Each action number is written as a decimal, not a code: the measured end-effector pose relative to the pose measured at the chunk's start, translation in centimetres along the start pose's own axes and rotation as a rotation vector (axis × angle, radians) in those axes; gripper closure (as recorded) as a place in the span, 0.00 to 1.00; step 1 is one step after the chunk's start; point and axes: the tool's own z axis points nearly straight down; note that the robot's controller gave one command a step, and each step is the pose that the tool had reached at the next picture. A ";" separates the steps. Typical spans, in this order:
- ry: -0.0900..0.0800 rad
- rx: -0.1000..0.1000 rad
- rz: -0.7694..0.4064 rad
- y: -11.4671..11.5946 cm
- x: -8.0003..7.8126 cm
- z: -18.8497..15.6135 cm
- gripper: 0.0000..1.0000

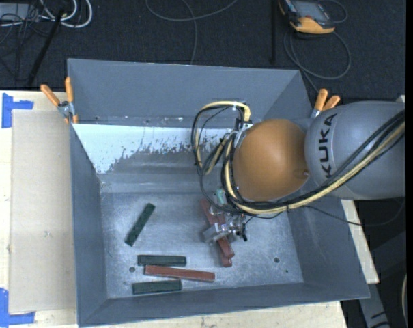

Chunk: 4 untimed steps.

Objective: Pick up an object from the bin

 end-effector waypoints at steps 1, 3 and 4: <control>0.001 0.002 -0.204 0.2 3.3 -0.9 1.00; -0.001 0.001 -0.200 0.2 3.2 -1.0 1.00; 0.001 0.010 -0.238 0.2 1.9 -10.6 1.00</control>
Offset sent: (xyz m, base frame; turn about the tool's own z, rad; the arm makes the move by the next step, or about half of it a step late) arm -0.0003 -0.0324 0.0102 -0.2090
